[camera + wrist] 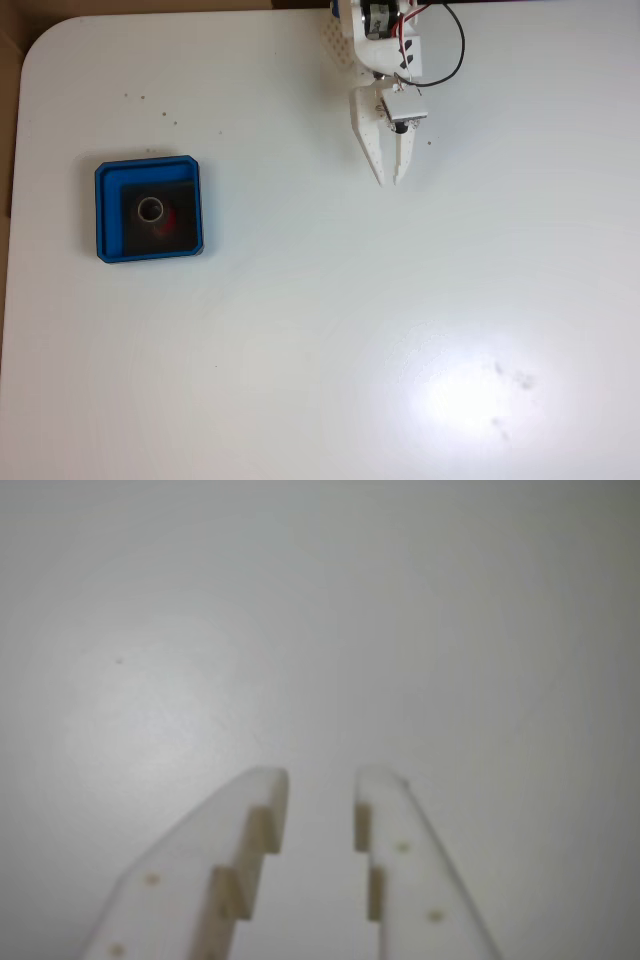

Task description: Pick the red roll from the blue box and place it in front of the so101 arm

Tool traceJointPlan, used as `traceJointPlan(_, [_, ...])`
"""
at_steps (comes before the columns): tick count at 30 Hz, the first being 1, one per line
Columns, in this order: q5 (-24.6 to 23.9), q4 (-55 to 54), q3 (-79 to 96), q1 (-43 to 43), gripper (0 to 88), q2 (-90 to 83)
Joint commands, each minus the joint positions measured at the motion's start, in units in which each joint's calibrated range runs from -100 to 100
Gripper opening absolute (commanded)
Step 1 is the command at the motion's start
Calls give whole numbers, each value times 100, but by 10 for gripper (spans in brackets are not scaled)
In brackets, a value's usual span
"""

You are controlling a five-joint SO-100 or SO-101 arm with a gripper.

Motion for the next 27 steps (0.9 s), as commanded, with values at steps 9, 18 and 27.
traceJointPlan(9, [15, -109, 81, -26, 7, -27])
traceJointPlan(18, [-3, -109, 63, 228, 7, -27])
traceJointPlan(27, [-3, -109, 63, 2289, 7, -27])
